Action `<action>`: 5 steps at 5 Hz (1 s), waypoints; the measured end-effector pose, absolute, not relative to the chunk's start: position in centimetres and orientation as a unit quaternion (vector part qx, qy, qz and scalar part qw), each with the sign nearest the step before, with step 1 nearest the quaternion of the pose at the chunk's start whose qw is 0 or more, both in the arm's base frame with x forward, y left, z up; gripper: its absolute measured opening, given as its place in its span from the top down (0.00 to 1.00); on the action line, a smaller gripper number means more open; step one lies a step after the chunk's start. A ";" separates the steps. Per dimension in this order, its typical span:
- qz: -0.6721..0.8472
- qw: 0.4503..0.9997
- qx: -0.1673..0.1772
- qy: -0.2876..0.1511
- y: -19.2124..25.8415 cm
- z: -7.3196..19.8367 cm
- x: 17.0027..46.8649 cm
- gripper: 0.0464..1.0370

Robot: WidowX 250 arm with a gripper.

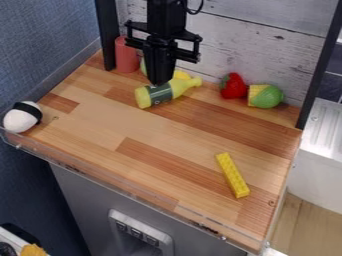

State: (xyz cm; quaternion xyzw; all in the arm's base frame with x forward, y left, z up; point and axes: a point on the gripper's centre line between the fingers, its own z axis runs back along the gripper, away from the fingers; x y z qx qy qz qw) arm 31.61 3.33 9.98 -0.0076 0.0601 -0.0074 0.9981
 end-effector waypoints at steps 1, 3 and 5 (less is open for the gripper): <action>-0.064 0.995 -0.011 0.071 3.5 9.7 32.4 0.99; -0.257 0.964 -0.009 0.060 3.9 11.1 35.4 0.96; -0.473 0.879 -0.005 0.055 3.2 10.9 37.8 0.57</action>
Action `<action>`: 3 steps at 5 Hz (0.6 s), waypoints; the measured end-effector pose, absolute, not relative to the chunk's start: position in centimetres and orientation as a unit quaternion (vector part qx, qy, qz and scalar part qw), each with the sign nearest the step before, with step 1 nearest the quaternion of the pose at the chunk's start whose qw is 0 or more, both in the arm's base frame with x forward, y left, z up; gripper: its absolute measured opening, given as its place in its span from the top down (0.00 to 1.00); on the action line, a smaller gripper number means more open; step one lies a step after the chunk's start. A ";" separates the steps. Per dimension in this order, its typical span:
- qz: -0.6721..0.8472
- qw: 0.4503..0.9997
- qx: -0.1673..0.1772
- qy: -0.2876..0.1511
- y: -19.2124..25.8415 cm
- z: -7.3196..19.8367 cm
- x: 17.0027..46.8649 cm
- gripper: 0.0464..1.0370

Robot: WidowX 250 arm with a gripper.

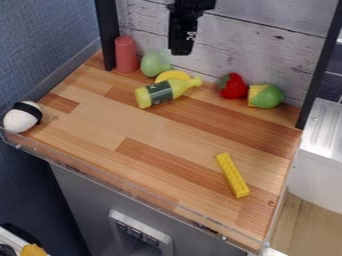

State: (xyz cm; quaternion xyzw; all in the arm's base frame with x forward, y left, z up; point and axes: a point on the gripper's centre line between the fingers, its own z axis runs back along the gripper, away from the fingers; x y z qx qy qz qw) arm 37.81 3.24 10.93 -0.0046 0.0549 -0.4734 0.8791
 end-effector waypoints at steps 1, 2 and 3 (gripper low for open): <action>-0.526 0.849 -0.002 0.054 3.2 11.0 38.0 0.27; -0.524 0.850 -0.003 0.059 3.2 11.0 38.2 0.04; -0.483 0.874 -0.003 0.062 3.4 11.2 38.2 0.04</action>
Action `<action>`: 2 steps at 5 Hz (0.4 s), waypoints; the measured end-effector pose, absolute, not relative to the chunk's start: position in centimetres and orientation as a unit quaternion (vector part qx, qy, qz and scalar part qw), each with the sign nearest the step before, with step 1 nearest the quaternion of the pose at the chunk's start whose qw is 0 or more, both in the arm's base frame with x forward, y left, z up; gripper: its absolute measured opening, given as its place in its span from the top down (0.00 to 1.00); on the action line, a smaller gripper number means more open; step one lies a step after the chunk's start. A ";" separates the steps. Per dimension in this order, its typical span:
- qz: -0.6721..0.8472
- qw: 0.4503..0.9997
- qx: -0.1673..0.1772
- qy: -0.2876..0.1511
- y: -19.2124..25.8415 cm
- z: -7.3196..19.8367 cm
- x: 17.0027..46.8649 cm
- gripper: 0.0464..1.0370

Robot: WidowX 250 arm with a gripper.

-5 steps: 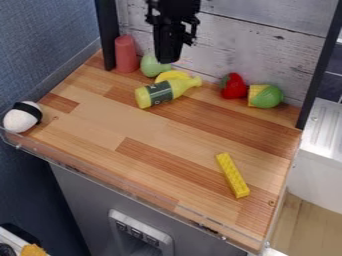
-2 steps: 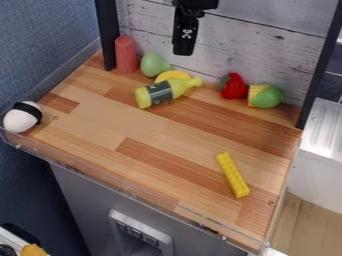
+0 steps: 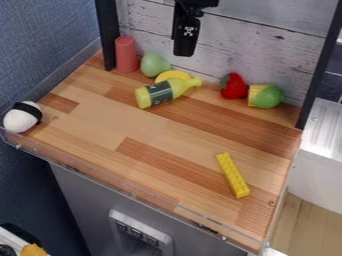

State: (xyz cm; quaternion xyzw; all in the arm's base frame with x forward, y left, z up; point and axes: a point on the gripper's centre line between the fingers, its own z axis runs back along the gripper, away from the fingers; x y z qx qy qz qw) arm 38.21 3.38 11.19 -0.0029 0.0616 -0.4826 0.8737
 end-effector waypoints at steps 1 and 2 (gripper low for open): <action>-0.405 0.912 -0.006 0.066 4.1 11.1 38.3 0.04; -0.340 0.938 -0.008 0.063 4.7 11.2 38.5 0.04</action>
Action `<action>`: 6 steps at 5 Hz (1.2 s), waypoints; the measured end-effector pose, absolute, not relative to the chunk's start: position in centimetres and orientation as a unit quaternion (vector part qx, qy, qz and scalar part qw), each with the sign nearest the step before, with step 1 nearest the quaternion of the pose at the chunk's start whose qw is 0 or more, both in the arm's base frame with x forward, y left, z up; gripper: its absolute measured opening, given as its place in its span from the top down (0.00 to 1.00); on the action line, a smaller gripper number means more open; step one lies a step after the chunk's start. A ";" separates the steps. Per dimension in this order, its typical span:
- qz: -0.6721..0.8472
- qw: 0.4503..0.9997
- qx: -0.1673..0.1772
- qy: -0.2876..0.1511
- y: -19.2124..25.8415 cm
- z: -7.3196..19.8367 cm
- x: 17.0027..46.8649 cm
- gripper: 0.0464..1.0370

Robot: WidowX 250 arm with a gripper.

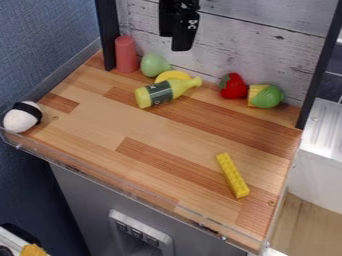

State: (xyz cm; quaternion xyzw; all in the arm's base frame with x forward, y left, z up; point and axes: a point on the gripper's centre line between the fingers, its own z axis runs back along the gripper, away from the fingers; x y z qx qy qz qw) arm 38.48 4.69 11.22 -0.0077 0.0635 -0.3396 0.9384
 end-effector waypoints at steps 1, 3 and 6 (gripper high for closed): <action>-0.319 0.946 -0.006 0.061 4.9 9.3 39.1 0.04; -0.399 0.915 -0.009 0.054 5.2 5.1 39.2 0.04; -0.470 0.882 0.001 0.040 5.0 1.2 39.5 0.09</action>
